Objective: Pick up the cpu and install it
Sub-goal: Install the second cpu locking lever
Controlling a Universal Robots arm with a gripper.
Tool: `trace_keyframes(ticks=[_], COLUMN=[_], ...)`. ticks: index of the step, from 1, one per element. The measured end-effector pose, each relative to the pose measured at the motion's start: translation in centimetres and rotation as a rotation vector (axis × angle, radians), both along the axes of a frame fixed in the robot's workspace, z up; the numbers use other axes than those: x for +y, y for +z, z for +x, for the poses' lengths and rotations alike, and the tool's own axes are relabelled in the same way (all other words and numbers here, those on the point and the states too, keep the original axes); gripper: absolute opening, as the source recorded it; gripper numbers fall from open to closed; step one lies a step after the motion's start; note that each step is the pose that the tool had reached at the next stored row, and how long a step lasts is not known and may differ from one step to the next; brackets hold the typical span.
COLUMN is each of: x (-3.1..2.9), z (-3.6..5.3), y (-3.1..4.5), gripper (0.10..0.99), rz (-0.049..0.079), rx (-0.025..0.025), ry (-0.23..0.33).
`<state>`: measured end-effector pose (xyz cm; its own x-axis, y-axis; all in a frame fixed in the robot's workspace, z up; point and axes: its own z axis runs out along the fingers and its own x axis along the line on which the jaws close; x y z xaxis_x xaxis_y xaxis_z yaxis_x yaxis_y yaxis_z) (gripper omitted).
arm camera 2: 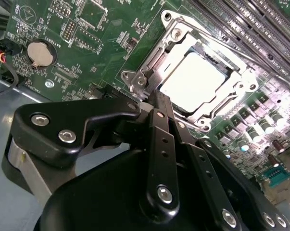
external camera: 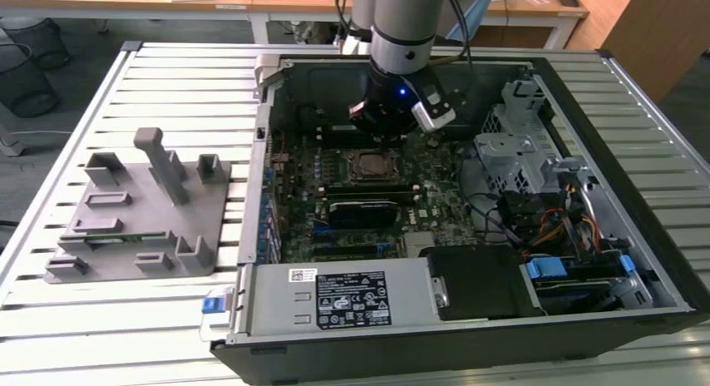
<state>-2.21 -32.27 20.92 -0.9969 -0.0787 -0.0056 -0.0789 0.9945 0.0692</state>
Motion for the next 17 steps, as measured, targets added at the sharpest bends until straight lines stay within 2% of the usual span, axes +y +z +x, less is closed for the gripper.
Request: trace_keyframes(ticks=[4, 12, 17], x=[-0.02, -0.02, -0.12], z=[0.00, 0.00, 0.00], y=[0.17, 2.41, 2.50], gripper=[0.106, 0.106, 0.106], rz=[0.000, 0.000, 0.000], rx=[0.0000, -0.0001, 0.0000], ry=[0.000, 0.000, 0.000])
